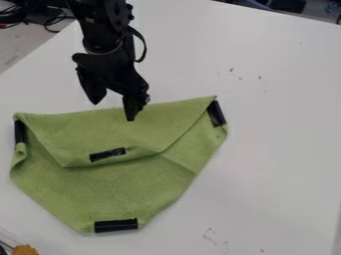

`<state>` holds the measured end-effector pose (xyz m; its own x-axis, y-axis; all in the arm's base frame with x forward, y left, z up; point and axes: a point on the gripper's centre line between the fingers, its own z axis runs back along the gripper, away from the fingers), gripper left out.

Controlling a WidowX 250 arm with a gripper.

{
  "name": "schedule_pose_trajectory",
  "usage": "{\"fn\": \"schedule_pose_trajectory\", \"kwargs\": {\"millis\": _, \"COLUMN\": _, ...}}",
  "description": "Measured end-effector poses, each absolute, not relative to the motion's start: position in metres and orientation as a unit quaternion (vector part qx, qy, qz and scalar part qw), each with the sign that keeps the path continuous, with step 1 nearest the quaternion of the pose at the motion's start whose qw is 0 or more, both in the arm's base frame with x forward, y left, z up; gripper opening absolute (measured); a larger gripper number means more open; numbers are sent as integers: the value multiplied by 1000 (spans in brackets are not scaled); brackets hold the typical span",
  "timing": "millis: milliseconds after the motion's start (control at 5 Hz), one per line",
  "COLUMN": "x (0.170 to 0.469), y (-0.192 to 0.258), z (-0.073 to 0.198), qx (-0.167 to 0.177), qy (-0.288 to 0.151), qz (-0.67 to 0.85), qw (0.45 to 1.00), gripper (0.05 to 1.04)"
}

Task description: Fold the cloth from bottom right to top left

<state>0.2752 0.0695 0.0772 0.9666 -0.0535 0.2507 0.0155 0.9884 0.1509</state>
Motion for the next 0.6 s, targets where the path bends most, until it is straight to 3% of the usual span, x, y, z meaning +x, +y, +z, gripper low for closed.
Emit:
{"fn": "schedule_pose_trajectory", "kwargs": {"millis": 200, "x": 269, "y": 68, "z": 70, "qx": 70, "qy": -113, "qz": -12, "qw": 991, "gripper": 1000}}
{"fn": "schedule_pose_trajectory", "kwargs": {"millis": 600, "x": 204, "y": 27, "z": 69, "qx": 74, "qy": -89, "qz": 54, "qw": 992, "gripper": 1000}}
